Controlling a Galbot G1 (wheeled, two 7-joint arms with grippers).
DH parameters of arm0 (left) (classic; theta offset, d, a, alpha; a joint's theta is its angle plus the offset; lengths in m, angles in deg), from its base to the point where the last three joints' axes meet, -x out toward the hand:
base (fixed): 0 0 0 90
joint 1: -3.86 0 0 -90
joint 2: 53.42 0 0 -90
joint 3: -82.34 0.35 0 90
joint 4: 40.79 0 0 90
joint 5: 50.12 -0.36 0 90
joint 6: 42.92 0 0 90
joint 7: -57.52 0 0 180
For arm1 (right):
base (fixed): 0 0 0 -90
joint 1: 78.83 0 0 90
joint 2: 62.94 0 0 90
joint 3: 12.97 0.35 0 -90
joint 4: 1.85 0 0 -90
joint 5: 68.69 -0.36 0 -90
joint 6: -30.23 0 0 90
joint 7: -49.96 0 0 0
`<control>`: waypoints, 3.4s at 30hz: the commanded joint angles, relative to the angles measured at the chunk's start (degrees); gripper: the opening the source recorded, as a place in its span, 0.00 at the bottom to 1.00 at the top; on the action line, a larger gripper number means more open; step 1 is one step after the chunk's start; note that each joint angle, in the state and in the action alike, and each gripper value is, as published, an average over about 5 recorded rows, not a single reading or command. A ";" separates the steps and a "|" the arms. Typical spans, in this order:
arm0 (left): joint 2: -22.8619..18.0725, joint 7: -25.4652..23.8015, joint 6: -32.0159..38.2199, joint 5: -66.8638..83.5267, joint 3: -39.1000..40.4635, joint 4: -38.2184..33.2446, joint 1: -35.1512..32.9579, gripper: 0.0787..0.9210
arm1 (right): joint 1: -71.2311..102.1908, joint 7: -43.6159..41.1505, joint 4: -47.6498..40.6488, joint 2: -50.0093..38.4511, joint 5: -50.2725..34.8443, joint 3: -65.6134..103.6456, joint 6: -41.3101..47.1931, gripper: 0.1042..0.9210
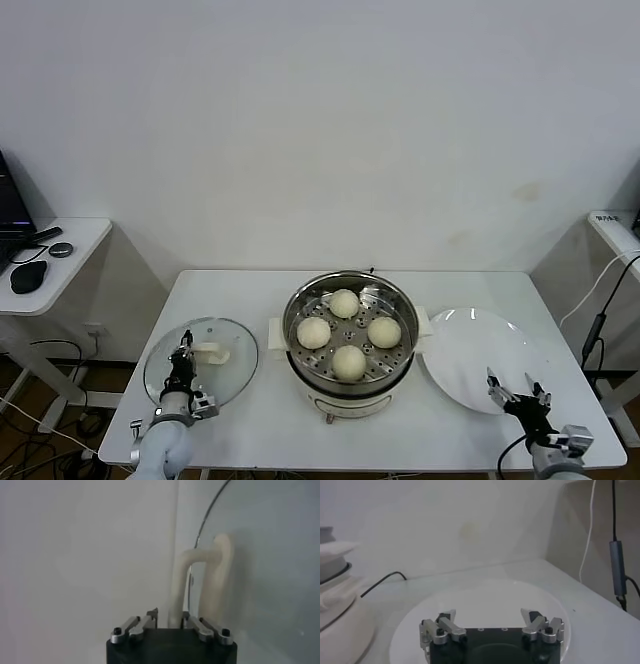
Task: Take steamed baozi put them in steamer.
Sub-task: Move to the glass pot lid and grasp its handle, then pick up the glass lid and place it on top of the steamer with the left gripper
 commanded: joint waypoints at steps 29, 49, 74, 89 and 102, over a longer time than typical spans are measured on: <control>-6.81 -25.04 -31.35 -16.61 8.07 -50.04 -8.73 0.12 | 2.51 -0.19 3.42 -0.92 0.10 0.43 0.69 0.88; -14.27 -28.09 -31.39 -19.18 29.20 -34.04 4.07 0.12 | 6.10 -1.60 9.18 0.46 4.27 0.90 0.90 0.88; -15.60 -26.92 -31.49 -18.26 39.57 -22.67 10.90 0.12 | 4.61 -1.88 7.50 0.28 5.09 -0.71 1.00 0.88; -15.69 -26.19 -31.49 -19.60 39.45 -20.89 11.05 0.12 | 3.24 -1.88 6.36 0.51 5.13 -1.37 1.08 0.88; -15.69 -24.25 -31.46 -23.29 38.94 -18.93 10.15 0.12 | 3.12 -1.92 6.39 0.70 5.48 -1.54 1.14 0.88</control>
